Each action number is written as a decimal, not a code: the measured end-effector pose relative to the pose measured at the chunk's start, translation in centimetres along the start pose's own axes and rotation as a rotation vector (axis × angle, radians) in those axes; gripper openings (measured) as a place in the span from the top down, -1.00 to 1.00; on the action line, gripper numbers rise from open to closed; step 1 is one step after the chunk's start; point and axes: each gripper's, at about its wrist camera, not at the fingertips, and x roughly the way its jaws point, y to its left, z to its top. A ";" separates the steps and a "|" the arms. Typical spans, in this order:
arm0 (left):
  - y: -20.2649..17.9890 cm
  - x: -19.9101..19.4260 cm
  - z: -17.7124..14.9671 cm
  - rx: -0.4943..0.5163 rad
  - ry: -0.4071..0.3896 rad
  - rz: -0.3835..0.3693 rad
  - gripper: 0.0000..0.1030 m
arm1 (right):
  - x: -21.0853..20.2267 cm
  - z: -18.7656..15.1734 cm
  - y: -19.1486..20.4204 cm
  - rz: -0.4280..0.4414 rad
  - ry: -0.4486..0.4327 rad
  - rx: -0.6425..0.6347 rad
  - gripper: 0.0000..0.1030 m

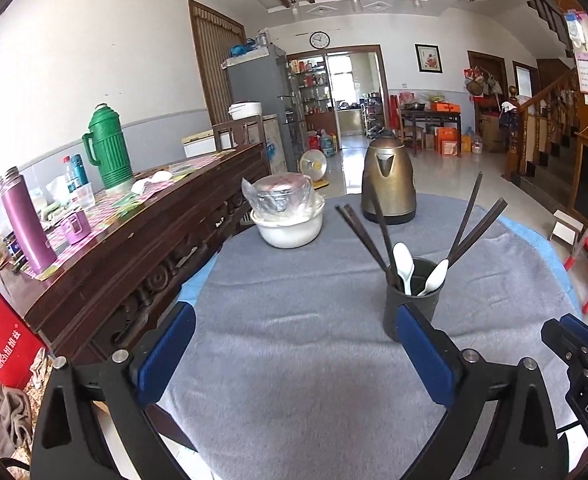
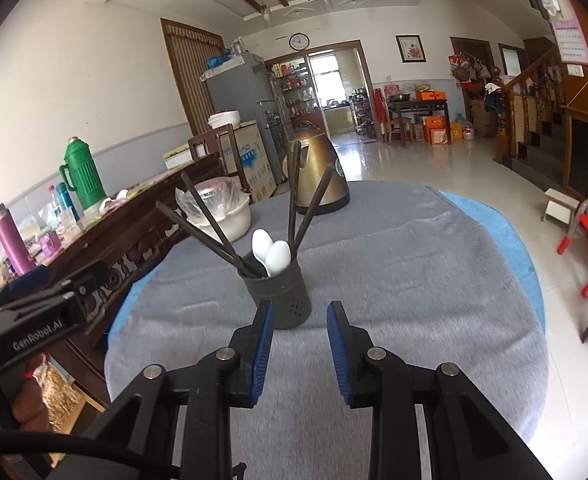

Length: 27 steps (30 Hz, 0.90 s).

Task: Organize utensils

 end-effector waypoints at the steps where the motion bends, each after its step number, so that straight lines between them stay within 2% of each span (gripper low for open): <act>1: 0.1 -0.1 -0.1 0.003 0.001 -0.002 -0.94 | -0.1 -0.2 0.1 -0.005 0.000 -0.005 0.41; 10: 0.6 -0.3 -0.8 -0.004 0.010 -0.008 -0.94 | -0.3 -0.7 1.7 -0.031 0.014 -0.040 0.41; 27: 0.5 -0.2 -1.0 0.001 0.006 -0.013 -0.94 | 0.1 -0.7 0.9 -0.033 0.027 -0.009 0.41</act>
